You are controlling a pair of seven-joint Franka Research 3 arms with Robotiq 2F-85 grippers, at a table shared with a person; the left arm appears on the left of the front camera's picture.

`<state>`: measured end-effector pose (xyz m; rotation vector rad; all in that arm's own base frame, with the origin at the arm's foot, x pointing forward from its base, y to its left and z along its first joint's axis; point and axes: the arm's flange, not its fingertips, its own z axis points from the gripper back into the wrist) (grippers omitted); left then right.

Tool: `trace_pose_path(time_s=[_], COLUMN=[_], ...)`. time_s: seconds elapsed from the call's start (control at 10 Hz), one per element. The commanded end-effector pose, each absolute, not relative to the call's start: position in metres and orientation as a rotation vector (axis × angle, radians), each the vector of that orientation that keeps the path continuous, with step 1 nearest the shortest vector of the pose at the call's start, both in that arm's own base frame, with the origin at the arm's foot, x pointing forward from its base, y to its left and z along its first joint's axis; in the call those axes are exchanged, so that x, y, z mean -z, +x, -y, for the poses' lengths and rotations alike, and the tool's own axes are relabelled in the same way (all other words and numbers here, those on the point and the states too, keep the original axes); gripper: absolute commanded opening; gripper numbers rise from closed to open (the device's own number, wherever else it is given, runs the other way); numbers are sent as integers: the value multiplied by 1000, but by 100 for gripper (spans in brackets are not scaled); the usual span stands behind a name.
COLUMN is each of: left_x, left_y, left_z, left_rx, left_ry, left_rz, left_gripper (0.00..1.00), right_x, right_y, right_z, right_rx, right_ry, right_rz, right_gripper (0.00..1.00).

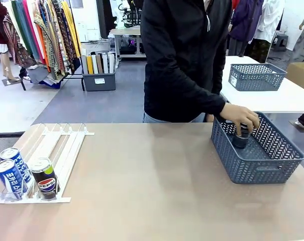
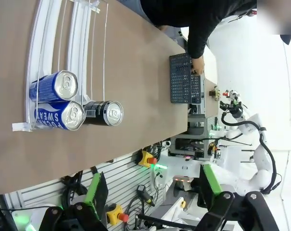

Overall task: Retrieve and store the cans from the dispenser.
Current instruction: Pick up the last remaining can from one row of the Automatic Can Dispenser and place it in the middle of the table.

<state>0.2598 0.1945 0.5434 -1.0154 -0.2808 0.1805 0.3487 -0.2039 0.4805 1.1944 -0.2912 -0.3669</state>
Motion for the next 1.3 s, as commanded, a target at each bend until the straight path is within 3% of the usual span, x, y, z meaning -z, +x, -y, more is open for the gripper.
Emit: trace_pose_path(time_s=[0.0, 0.4, 0.8, 1.2], left_x=[-545, -543, -582, -531], left_y=[258, 259, 271, 315], left_z=[-195, -195, -65, 47], left_rx=[-180, -181, 28, 188], left_ry=[-1038, -1016, -566, -276], left_rz=[287, 280, 133, 148], left_gripper=[100, 100, 100, 100], right_x=[-483, -483, -483, -483], right_y=[348, 348, 348, 348], right_z=[204, 204, 204, 204], right_rx=[351, 351, 351, 351], right_ry=[1195, 1195, 1195, 1195], right_rz=[294, 294, 294, 294], right_gripper=[100, 100, 100, 100])
